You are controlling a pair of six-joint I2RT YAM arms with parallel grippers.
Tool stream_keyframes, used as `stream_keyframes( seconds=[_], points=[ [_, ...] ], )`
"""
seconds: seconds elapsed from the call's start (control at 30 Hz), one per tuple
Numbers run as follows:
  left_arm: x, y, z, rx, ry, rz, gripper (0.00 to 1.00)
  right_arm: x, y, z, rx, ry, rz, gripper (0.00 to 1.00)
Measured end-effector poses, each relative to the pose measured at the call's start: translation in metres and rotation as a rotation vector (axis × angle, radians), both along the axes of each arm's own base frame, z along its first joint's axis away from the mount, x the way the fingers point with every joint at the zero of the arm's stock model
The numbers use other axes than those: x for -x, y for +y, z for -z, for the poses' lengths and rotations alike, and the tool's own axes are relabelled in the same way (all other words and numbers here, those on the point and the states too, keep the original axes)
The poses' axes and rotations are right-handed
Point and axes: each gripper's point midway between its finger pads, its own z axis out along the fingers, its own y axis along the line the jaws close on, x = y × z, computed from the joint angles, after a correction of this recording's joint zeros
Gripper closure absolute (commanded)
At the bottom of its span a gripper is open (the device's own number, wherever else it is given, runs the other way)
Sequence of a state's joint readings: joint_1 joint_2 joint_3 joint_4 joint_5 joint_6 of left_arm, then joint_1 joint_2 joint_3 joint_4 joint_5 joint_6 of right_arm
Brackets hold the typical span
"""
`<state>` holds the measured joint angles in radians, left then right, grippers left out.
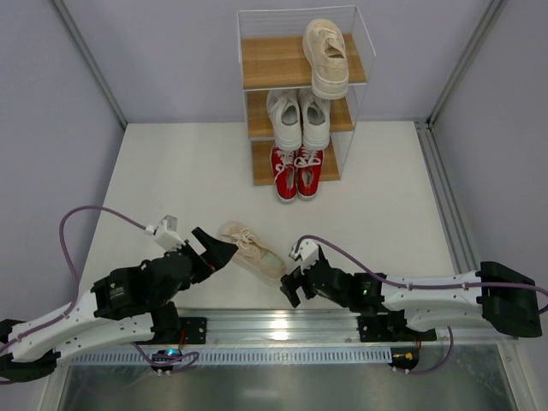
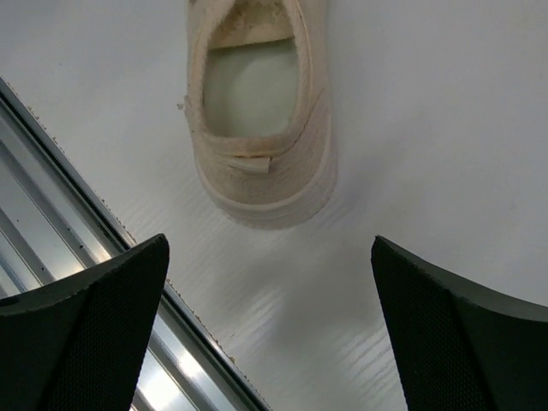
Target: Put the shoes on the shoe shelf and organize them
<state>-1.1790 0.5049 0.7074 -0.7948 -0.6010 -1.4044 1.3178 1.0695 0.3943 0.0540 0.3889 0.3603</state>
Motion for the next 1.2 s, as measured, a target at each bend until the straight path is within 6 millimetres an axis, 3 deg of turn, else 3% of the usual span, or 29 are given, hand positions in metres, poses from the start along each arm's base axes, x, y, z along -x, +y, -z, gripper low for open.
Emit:
stream_keyframes(
  seconds=[0.2,0.5,0.73,0.97,1.2],
  points=[
    [0.009,0.024,-0.001,0.020,-0.053,0.027,0.00,-0.004,0.021,-0.001,-0.088,-0.042,-0.096,0.00],
    [0.015,0.040,0.005,-0.041,-0.082,0.054,0.00,-0.011,0.046,0.044,-0.017,-0.027,-0.132,0.01],
    [0.019,0.054,0.002,-0.036,-0.092,0.048,0.00,-0.039,0.078,0.042,-0.065,-0.075,-0.030,0.00],
    [0.021,0.062,0.002,-0.027,-0.099,0.040,0.00,-0.056,0.094,0.038,-0.110,-0.066,0.081,0.00],
    [0.021,0.066,0.005,-0.040,-0.097,0.035,0.00,-0.057,0.097,0.040,-0.137,-0.045,0.138,0.00]
  ],
)
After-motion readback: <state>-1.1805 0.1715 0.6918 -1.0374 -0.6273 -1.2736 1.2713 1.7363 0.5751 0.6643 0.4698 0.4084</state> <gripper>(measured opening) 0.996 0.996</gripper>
